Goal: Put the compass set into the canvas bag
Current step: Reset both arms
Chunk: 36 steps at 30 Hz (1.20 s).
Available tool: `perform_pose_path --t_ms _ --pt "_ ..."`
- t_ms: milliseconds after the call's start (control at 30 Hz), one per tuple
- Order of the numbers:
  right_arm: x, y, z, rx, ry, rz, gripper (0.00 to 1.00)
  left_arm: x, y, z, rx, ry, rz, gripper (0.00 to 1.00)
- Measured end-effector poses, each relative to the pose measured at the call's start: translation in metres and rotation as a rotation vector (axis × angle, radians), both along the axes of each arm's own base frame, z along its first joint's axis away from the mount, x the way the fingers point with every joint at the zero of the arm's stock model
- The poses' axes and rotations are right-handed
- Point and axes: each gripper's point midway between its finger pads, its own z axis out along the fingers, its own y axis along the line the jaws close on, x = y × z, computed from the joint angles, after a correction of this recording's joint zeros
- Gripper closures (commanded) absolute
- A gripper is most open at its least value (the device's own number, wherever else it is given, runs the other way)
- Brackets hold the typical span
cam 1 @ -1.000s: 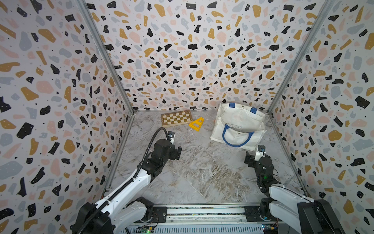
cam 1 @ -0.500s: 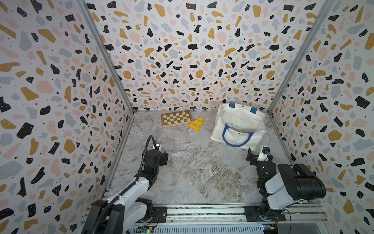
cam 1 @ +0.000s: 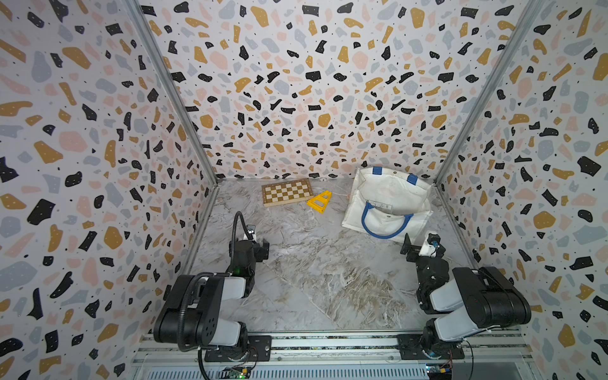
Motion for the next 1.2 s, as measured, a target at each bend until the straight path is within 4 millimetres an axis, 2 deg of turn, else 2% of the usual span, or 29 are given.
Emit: perform_pose_path --t_ms 200,400,1200 --pt "0.017 0.009 0.005 -0.024 0.010 0.022 0.01 0.010 0.008 0.010 -0.030 -0.028 0.040 0.00" --pt "0.017 0.010 -0.003 -0.034 0.044 0.025 0.01 0.014 0.017 0.015 -0.050 -0.039 0.093 0.00" --pt "0.016 0.009 -0.004 -0.040 0.052 0.016 0.01 0.012 0.021 0.011 -0.060 -0.024 0.110 0.00"
